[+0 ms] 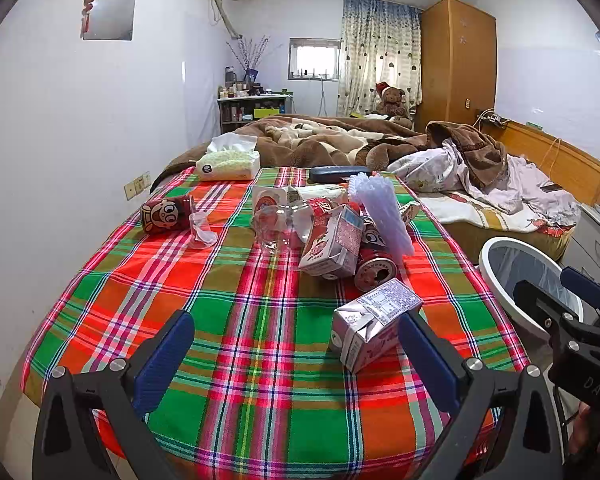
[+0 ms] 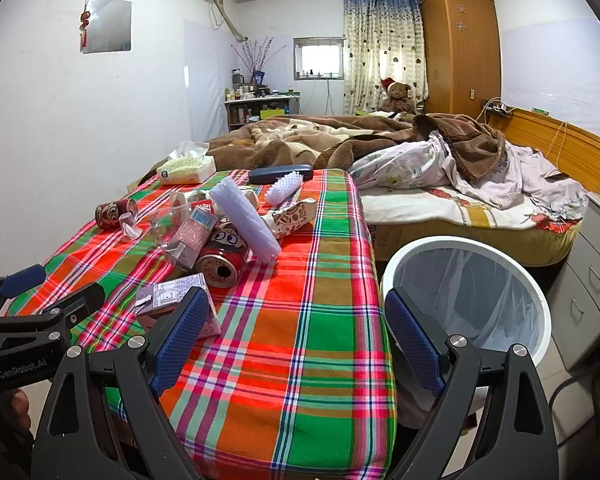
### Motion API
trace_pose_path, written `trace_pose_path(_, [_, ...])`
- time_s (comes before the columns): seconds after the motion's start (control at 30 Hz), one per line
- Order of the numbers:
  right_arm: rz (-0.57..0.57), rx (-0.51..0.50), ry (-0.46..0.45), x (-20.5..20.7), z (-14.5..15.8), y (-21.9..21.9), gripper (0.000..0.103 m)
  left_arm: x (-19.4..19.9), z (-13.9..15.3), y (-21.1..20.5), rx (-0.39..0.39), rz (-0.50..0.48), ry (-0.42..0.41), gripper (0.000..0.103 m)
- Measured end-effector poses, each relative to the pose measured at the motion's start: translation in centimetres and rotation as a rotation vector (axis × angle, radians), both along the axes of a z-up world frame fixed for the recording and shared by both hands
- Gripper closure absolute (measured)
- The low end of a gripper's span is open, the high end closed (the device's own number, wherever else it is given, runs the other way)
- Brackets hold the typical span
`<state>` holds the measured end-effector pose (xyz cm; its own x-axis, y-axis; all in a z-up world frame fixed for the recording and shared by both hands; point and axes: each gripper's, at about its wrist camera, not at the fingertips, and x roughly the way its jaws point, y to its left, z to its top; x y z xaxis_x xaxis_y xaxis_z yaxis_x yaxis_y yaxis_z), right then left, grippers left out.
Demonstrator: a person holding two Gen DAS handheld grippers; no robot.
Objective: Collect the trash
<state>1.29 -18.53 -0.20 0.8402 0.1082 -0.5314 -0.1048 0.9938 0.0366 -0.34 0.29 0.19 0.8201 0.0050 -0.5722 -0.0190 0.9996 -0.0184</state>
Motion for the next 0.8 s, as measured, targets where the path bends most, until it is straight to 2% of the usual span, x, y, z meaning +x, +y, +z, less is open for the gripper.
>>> trace_pose_path(0.8, [0.000, -0.002, -0.003, 0.03, 0.09, -0.16, 0.011, -0.02, -0.09, 0.57, -0.001, 0.004, -0.003, 0.000])
